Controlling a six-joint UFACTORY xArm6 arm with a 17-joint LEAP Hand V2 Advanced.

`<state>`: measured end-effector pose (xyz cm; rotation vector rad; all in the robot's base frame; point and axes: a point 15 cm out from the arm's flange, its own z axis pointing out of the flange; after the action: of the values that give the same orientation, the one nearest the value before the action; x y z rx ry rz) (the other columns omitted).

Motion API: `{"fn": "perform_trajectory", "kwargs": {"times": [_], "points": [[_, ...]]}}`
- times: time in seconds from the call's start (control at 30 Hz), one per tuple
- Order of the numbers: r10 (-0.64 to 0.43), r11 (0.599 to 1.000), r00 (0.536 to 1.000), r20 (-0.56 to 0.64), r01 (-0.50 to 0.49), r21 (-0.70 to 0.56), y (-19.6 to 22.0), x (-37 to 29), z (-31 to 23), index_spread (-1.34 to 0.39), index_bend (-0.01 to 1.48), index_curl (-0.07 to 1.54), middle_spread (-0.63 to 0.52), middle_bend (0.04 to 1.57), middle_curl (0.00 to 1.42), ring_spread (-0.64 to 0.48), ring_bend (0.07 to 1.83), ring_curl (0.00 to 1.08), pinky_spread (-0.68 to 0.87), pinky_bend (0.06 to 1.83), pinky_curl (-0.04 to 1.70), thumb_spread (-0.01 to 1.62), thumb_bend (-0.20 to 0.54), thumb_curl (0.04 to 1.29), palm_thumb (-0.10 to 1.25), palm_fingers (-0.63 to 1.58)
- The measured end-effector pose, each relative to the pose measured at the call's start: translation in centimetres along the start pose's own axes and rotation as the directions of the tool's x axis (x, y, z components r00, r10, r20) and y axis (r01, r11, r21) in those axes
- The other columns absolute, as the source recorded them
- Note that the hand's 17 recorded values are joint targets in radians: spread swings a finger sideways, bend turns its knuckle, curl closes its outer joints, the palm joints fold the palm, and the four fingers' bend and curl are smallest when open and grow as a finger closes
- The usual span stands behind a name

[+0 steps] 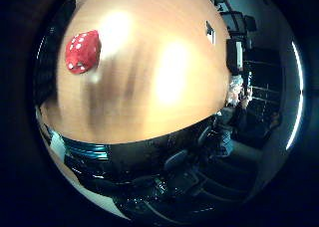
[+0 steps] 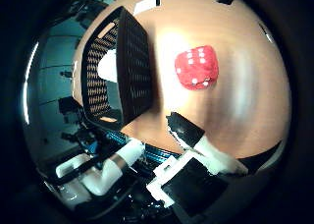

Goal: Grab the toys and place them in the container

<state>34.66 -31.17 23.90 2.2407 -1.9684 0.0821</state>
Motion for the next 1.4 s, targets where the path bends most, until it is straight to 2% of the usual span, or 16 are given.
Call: {"fn": "perform_trajectory", "kwargs": {"times": [0.33,0.63,0.8,1.03,1.17,1.23,1.3,1.37,1.4], "points": [[-0.021,0.998,0.999,0.025,0.022,-0.055,-0.8,0.1,5.4,-0.38,0.17,0.29,-0.06,0.22,0.35,0.14,0.24,0.23,0.36,0.27,0.30,1.02,-0.024,0.31,0.64,0.24],[-0.040,0.997,0.998,0.038,0.043,-0.061,-2.0,-0.7,7.3,-0.36,0.17,0.30,-0.04,0.20,0.35,0.14,0.22,0.24,0.36,0.25,0.30,1.01,-0.025,0.31,0.65,0.26],[-0.052,0.998,0.998,0.025,0.053,-0.045,-3.0,-1.2,7.4,-0.34,0.18,0.31,-0.06,0.21,0.36,0.08,0.23,0.25,0.35,0.21,0.29,1.01,-0.025,0.31,0.65,0.34],[-0.091,0.991,0.993,0.072,0.098,-0.089,-2.8,-5.2,9.9,-0.34,0.17,0.30,-0.12,0.25,0.38,-0.04,0.30,0.26,0.33,0.20,0.28,1.00,-0.022,0.32,0.67,0.42],[-0.094,0.990,0.992,0.083,0.102,-0.100,-2.7,-5.6,10.6,-0.35,0.19,0.30,-0.20,0.37,0.42,-0.13,0.43,0.29,0.21,0.19,0.25,1.01,-0.018,0.32,0.71,0.61],[-0.092,0.990,0.992,0.082,0.100,-0.098,-2.8,-5.5,10.6,-0.39,0.22,0.33,-0.26,0.49,0.47,-0.22,0.54,0.32,0.06,0.21,0.24,1.00,-0.013,0.33,0.75,0.88],[-0.086,0.992,0.994,0.069,0.092,-0.081,-3.0,-4.9,10.4,-0.43,0.31,0.40,-0.30,0.59,0.53,-0.30,0.68,0.39,-0.15,0.36,0.27,1.00,-0.010,0.34,0.79,1.24],[-0.075,0.996,0.996,0.045,0.077,-0.053,-3.3,-3.8,9.8,-0.44,0.45,0.48,-0.30,0.71,0.59,-0.31,0.80,0.45,-0.27,0.54,0.35,1.00,-0.006,0.36,0.85,1.38],[-0.066,0.997,0.997,0.035,0.067,-0.042,-3.3,-3.1,9.4,-0.43,0.57,0.55,-0.29,0.80,0.64,-0.31,0.89,0.49,-0.33,0.68,0.41,1.00,-0.008,0.36,0.88,1.37]]}}
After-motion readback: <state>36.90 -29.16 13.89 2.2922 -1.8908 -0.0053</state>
